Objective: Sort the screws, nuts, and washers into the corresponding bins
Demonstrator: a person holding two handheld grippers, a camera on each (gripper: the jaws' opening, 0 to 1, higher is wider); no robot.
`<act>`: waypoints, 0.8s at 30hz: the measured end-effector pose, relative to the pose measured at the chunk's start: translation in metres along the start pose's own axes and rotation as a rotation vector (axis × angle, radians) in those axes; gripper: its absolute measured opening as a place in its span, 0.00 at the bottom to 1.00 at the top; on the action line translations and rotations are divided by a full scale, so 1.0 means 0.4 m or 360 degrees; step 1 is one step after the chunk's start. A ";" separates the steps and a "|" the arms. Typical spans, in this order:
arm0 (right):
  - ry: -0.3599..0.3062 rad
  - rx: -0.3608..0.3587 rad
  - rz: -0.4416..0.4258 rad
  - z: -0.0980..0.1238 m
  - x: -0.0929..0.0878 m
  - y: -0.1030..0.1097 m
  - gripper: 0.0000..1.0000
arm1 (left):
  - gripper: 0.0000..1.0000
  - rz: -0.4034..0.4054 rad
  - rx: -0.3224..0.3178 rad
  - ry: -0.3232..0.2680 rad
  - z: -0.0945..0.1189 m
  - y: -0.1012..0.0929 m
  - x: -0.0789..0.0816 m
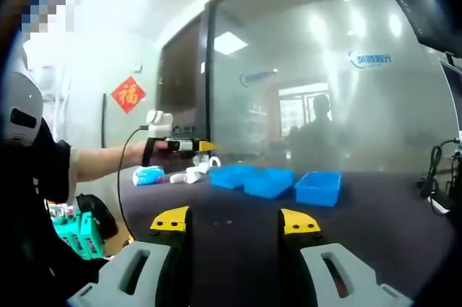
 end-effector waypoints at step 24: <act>0.0142 0.0131 0.0110 -0.037 -0.010 0.016 0.43 | 0.38 0.0072 -0.0216 0.0079 0.378 -0.133 -0.114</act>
Point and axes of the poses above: the point that each gripper's makers call its tool centre point, and the gripper's own axes: z roughly backward along the fingers, y roughly to its left, x roughly out of its top, the point moved 4 cm from there along z, roughly backward along the fingers, and after that the axes turned 4 degrees about -x, right-handed, at the moved point
